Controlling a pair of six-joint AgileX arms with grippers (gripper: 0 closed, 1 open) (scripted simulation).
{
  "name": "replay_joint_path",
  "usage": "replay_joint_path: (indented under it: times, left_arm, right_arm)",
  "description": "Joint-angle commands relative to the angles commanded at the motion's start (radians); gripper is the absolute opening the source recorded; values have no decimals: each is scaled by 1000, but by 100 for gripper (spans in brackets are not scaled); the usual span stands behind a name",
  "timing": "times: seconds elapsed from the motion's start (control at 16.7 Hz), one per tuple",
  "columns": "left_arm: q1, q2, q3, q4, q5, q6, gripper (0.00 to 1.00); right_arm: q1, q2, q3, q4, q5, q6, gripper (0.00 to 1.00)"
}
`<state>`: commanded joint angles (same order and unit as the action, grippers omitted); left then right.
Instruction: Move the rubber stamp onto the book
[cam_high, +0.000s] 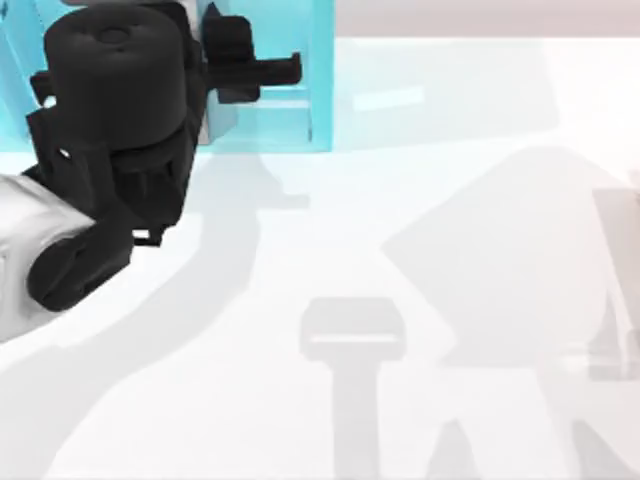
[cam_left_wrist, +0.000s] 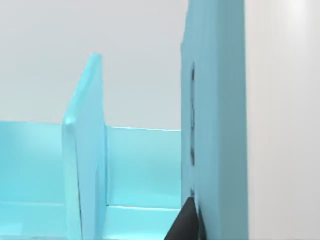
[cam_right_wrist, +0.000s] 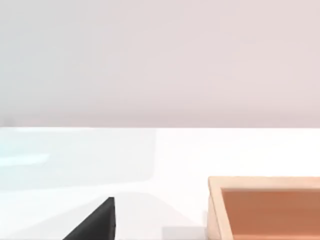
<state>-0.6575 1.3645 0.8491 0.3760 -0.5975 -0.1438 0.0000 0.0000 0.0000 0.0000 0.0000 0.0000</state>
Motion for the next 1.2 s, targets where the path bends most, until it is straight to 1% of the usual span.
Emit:
replay_joint_path:
  times: [0.12, 0.24, 0.42, 0.78, 0.9, 1.08, 1.2]
  left_arm:
    - [-38, 66, 42, -9, -42, -116, 0]
    - [-83, 148, 91, -23, -95, -274, 0]
    - [-159, 289, 172, -52, -186, -582, 0]
    - [-312, 557, 330, -121, -361, -1296, 0]
    - [-355, 629, 375, -143, -410, -1512, 0]
    - [-408, 712, 430, -172, -470, -1766, 0]
    - [-434, 750, 457, -187, -501, -1883, 0]
  right_arm:
    - [0, 0, 0, 0, 0, 0, 100]
    - [0, 0, 0, 0, 0, 0, 100]
    - [0, 0, 0, 0, 0, 0, 100]
    - [0, 0, 0, 0, 0, 0, 100]
    - [0, 0, 0, 0, 0, 0, 100]
    - [0, 0, 0, 0, 0, 0, 100]
    - [0, 0, 0, 0, 0, 0, 100]
